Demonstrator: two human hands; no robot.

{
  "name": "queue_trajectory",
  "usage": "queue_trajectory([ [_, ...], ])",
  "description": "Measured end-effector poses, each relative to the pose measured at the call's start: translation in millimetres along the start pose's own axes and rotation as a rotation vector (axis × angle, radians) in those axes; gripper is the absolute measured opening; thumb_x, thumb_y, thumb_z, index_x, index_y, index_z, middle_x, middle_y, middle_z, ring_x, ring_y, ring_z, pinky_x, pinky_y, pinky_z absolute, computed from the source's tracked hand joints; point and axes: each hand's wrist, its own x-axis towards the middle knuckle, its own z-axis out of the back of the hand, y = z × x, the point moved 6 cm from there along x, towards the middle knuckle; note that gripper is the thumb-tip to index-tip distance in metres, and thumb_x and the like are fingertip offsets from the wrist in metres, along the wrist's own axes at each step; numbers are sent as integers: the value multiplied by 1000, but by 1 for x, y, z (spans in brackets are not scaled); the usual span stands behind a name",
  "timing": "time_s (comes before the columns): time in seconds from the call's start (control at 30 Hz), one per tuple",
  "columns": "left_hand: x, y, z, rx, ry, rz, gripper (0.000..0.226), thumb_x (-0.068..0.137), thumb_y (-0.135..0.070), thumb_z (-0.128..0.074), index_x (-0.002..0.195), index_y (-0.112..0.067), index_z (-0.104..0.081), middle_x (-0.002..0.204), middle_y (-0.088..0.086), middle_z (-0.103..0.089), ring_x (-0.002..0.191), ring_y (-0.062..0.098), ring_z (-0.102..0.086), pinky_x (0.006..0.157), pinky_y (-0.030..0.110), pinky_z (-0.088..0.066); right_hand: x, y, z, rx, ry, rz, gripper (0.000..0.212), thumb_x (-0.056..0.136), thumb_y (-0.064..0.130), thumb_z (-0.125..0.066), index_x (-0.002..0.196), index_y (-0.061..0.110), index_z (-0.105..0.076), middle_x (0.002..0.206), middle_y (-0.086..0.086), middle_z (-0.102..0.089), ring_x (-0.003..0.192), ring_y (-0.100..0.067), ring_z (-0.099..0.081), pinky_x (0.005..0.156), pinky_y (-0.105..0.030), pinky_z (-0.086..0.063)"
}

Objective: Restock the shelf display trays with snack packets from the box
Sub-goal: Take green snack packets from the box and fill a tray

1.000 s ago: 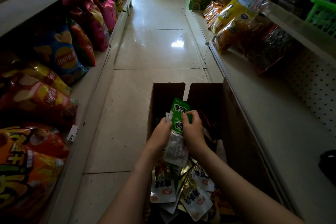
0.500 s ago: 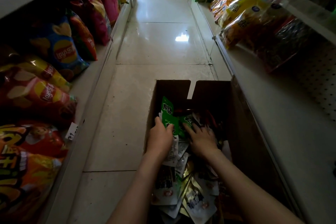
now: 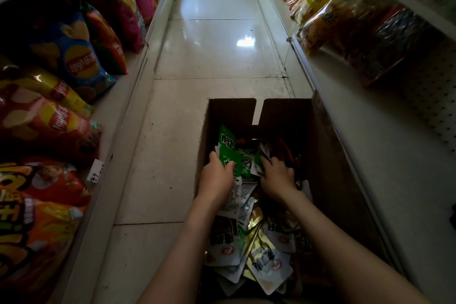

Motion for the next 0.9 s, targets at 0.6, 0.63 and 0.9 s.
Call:
queue_trajectory([
  [0.6, -9, -5, -6, 253, -48, -149, 35, 103, -25, -38, 133, -7, -33, 111, 16, -63, 96, 30, -63, 66, 33, -42, -25, -11, 11, -69, 6, 21, 48, 96, 3, -38, 141, 12, -27, 115, -15, -60, 97, -31, -61, 75, -37, -48],
  [0.63, -10, -6, -7, 271, -53, -170, 34, 104, -26, -38, 133, -8, -34, 109, 15, -64, 94, 30, -63, 65, 33, -41, -26, -12, 10, -77, 17, -6, 42, 96, 3, -38, 138, 10, -32, 117, -15, -59, 100, -31, -61, 78, -38, -47],
  [0.9, -9, -6, -6, 238, -80, -211, 29, 103, -28, -38, 125, -8, -37, 103, 13, -65, 86, 28, -63, 62, 33, -43, -27, -5, 36, 232, -335, 76, 15, 98, 22, -41, 94, 14, -53, 73, 1, -56, 67, -22, -57, 62, -33, -45],
])
